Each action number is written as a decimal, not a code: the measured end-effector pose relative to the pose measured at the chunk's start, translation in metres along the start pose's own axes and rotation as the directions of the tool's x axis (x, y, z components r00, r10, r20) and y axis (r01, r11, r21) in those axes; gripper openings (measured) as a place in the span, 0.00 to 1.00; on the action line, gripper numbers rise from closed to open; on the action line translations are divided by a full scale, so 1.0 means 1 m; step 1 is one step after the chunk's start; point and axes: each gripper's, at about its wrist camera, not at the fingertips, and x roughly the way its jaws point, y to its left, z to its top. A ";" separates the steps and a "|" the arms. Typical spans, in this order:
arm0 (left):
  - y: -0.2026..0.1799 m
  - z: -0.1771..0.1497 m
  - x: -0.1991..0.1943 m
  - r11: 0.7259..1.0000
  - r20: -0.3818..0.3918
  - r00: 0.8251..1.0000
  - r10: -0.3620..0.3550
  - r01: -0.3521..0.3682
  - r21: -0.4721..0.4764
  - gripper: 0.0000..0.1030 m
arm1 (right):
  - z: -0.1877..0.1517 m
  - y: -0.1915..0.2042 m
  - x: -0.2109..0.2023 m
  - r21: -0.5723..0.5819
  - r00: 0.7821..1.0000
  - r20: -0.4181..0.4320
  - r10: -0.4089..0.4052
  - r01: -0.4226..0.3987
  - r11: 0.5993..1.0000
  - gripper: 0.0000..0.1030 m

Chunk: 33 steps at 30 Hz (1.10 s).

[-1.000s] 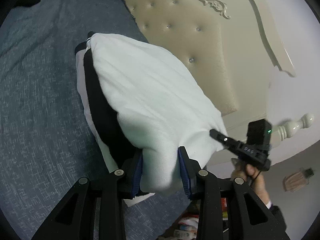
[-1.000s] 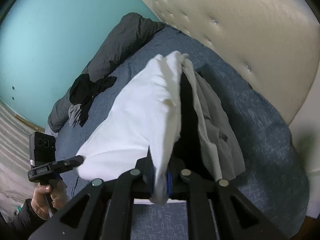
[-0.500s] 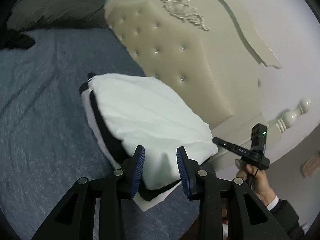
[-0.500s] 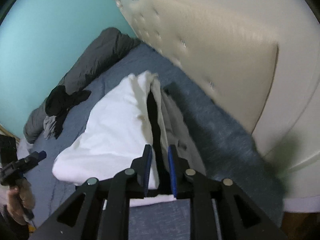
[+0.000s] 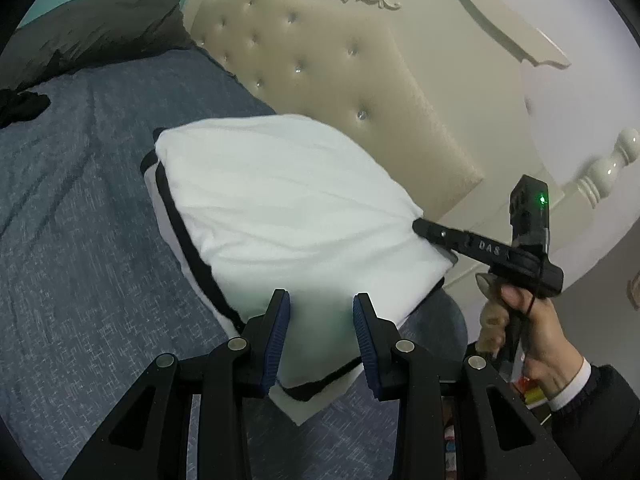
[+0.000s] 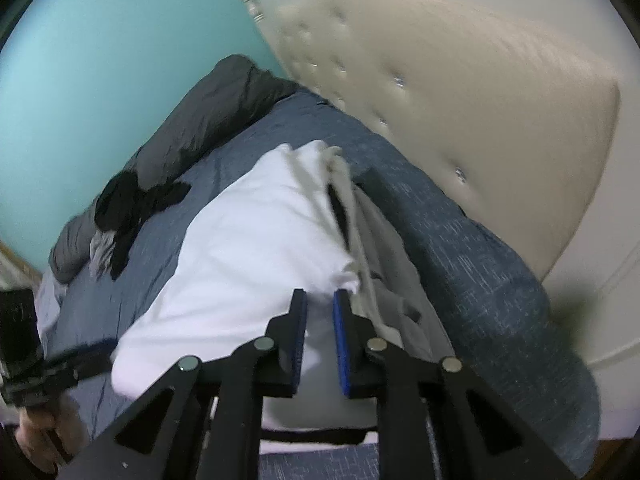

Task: Fold clothes
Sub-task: 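Lower the folded shirt onto the stack of folded clothes with both grippers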

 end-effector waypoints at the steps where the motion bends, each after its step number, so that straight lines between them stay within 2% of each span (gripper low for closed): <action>1: 0.002 -0.001 0.002 1.000 -0.002 1.000 -0.003 0.003 -0.004 0.34 | -0.002 -0.004 0.002 0.014 1.000 0.005 0.003 -0.003 1.000 0.10; 5: 0.003 -0.004 0.006 1.000 -0.002 1.000 -0.010 0.010 -0.012 0.34 | -0.002 -0.005 0.004 0.013 1.000 -0.007 -0.013 0.013 1.000 0.10; 10: 0.000 -0.003 0.005 1.000 0.005 1.000 0.011 -0.011 0.008 0.34 | 0.020 0.017 -0.012 -0.040 0.998 0.066 -0.013 0.015 0.999 0.10; 15: 0.000 -0.005 0.007 1.000 0.005 1.000 0.017 -0.017 0.015 0.34 | 0.041 0.040 0.008 -0.108 1.000 0.010 -0.014 0.015 0.994 0.10; 19: -0.003 -0.006 0.007 0.999 0.001 1.000 0.022 -0.022 0.029 0.34 | 0.044 0.026 0.032 -0.067 0.995 -0.037 -0.090 0.087 0.994 0.10; 23: -0.002 -0.007 0.009 0.999 0.001 1.000 0.017 -0.017 0.028 0.34 | 0.042 0.003 0.030 0.019 0.987 -0.018 -0.157 0.157 0.987 0.10; 26: -0.002 -0.006 0.008 0.999 0.002 1.000 0.014 -0.014 0.029 0.34 | 0.043 0.002 0.015 0.026 0.993 0.039 -0.113 0.112 0.993 0.10; 29: -0.001 -0.007 0.009 1.000 0.004 1.000 0.011 -0.011 0.028 0.34 | 0.041 0.015 -0.001 -0.003 0.996 0.087 -0.023 0.023 1.000 0.10; 31: -0.001 -0.007 0.009 1.000 0.004 1.000 0.013 -0.013 0.027 0.34 | 0.033 0.025 -0.004 -0.047 0.997 0.078 0.004 -0.001 0.999 0.10; 33: -0.001 -0.007 0.009 1.000 0.003 1.000 0.013 -0.013 0.028 0.34 | 0.023 0.027 0.003 -0.083 0.999 0.033 -0.016 0.019 0.996 0.10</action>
